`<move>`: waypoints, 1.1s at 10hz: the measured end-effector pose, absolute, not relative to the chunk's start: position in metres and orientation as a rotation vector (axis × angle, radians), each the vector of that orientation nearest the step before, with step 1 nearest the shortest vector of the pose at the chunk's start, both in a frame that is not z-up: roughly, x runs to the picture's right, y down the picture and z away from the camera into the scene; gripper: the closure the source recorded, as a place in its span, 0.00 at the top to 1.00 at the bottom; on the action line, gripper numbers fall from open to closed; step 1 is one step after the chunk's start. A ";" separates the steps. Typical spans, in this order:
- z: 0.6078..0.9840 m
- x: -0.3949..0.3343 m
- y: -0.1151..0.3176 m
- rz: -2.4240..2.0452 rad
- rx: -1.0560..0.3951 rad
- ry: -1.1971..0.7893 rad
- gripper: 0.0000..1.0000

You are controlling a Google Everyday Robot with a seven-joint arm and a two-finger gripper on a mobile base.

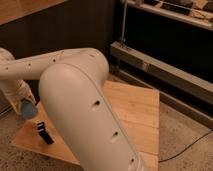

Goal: Place the ceramic cup over the eraser

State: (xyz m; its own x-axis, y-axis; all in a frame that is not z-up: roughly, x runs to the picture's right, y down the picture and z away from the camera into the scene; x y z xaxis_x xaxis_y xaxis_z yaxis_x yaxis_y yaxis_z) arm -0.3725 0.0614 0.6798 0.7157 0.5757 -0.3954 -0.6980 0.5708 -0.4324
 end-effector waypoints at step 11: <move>0.614 -0.312 0.101 0.764 -0.583 0.229 0.00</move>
State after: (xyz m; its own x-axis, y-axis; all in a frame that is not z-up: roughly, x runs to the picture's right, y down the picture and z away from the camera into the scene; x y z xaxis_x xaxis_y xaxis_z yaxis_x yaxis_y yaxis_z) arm -0.3116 0.1009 0.6137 0.7071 0.5839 -0.3989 -0.7070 0.5749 -0.4118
